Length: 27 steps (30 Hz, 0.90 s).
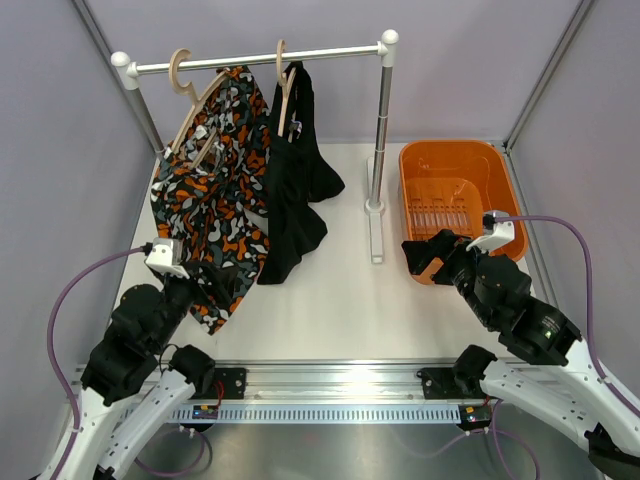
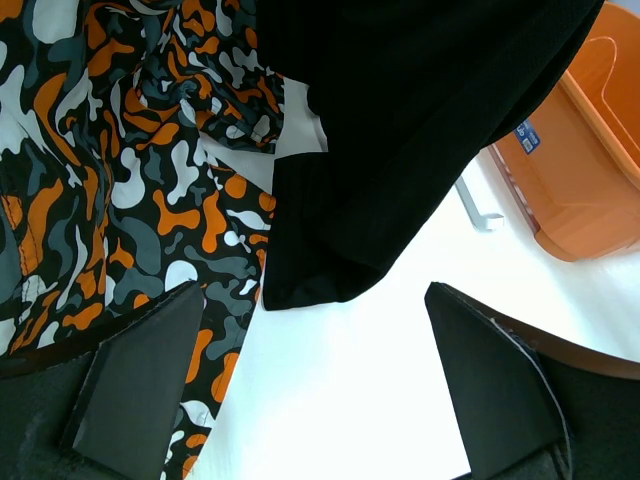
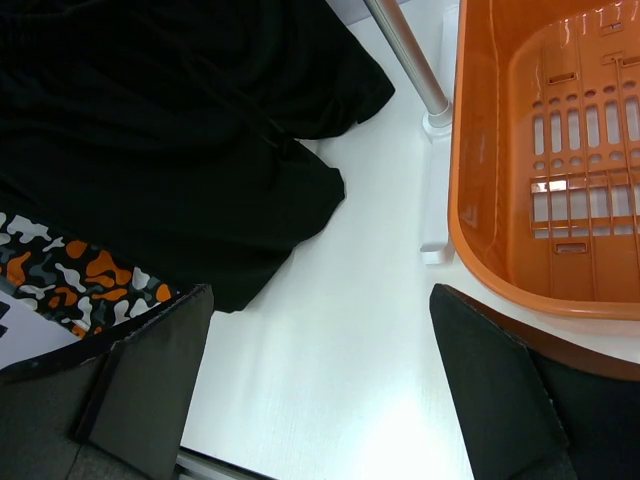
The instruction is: Remove the shorts from the hanger
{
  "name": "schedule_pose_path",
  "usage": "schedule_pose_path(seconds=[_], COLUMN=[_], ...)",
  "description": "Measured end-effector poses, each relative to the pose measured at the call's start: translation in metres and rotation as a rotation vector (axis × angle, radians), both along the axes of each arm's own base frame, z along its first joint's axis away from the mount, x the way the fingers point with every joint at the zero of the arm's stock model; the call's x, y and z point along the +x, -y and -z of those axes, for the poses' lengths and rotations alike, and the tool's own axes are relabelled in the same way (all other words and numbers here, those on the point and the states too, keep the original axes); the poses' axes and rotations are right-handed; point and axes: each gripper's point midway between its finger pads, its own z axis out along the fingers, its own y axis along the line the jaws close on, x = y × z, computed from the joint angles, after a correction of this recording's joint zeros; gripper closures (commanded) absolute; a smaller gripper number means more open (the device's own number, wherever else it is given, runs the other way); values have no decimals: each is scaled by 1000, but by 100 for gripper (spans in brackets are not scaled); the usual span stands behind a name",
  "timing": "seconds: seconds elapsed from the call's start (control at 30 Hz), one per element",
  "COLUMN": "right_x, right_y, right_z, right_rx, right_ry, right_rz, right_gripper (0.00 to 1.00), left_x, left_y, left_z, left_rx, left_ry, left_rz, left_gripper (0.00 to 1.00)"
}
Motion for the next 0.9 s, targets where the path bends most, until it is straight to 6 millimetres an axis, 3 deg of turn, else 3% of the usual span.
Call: schedule_pose_path(seconds=[0.47,0.67,0.77,0.9], right_x=[-4,-8,-10,-12], right_y=[4,9,11,13], right_z=[2,1,-2,-5], right_rx=[14,20,33,43], right_ry=[13,19,31,40], right_rz=[0,0,0,0], right_gripper=[0,1,1,1], left_x=[0,-4,1,18], left_y=[1,14,27,49], left_z=[0,-7,-42,-118], left_rx=[-1,-10,-31,-83], left_ry=[0,-6,10,90], left_rz=[6,81,129,183], left_gripper=[1,4,6,7])
